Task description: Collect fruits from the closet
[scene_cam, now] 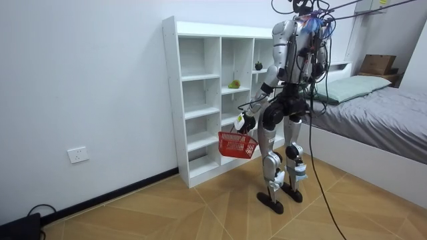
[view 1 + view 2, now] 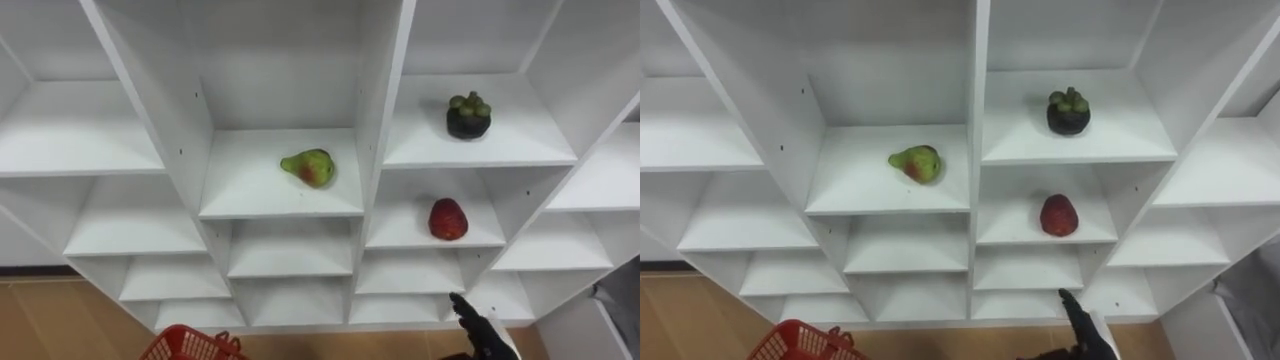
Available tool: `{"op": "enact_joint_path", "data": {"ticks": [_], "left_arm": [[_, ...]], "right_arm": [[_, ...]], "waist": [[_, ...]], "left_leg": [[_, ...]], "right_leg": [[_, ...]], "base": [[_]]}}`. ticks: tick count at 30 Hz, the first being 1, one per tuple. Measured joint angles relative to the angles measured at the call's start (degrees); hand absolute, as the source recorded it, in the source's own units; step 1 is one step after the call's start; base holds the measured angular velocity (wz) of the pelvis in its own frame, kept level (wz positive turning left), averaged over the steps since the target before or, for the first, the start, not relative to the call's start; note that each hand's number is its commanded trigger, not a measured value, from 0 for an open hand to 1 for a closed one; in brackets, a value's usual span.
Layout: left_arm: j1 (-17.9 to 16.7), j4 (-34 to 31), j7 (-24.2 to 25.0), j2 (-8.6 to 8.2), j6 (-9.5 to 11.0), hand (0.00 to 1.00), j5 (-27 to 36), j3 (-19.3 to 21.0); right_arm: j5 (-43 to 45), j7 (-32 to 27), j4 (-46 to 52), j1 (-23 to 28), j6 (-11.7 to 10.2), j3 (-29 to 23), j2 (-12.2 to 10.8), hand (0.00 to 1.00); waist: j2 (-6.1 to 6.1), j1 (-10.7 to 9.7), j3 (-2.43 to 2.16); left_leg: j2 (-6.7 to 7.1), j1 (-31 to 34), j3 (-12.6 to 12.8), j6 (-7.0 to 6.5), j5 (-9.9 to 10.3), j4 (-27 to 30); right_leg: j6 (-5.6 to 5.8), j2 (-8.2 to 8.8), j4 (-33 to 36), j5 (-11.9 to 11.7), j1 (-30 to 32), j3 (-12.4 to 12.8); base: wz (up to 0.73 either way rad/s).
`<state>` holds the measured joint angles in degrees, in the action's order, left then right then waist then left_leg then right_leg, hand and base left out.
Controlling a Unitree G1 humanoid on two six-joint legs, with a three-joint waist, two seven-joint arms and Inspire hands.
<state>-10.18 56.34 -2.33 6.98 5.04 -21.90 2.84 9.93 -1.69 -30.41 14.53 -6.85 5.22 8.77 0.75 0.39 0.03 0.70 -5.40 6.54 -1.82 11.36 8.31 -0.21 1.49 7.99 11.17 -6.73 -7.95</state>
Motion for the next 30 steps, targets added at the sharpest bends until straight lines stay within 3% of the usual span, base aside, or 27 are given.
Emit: {"op": "enact_joint_path", "data": {"ticks": [6,9,16,30], "left_arm": [[-1.2,-2.0,-0.1,0.47,0.5,1.0,0.1,0.0],[-2.0,-2.5,-0.8,0.47,1.7,1.0,1.9,-0.1],[-3.5,-2.4,-1.1,0.57,1.8,1.0,4.6,-0.9],[-4.0,-2.3,-2.1,0.92,1.7,1.0,5.6,-2.5]], "right_arm": [[-2.3,1.9,13.4,3.2,-0.4,0.1,0.5,0.0],[-3.1,2.3,18.7,4.7,-0.7,-0.2,0.5,0.0],[-4.9,3.7,29.4,5.1,-0.8,-0.2,0.5,0.0],[-5.1,1.7,38.6,5.0,-1.1,-0.2,0.8,0.0]], "waist": [[0.08,-0.2,-0.02],[0.15,-0.4,-0.08],[-0.04,-1.3,-0.15],[-0.85,-1.6,-0.42]], "left_leg": [[-0.01,-0.2,0.5,-0.01,0.0,-0.1],[-0.01,-0.2,0.5,-0.02,0.0,-0.1],[0.0,-0.2,0.9,-0.02,0.0,-0.1],[-0.01,0.0,1.3,-0.01,0.0,-0.1]], "right_leg": [[0.01,0.01,0.7,0.0,0.0,0.1],[0.02,0.02,0.7,0.0,0.2,0.3],[-0.07,-0.13,0.9,-0.1,0.2,0.6],[-0.13,-0.37,0.9,-0.3,0.3,1.5]], "base": [[-0.04],[0.0],[-0.01],[-0.02]]}}
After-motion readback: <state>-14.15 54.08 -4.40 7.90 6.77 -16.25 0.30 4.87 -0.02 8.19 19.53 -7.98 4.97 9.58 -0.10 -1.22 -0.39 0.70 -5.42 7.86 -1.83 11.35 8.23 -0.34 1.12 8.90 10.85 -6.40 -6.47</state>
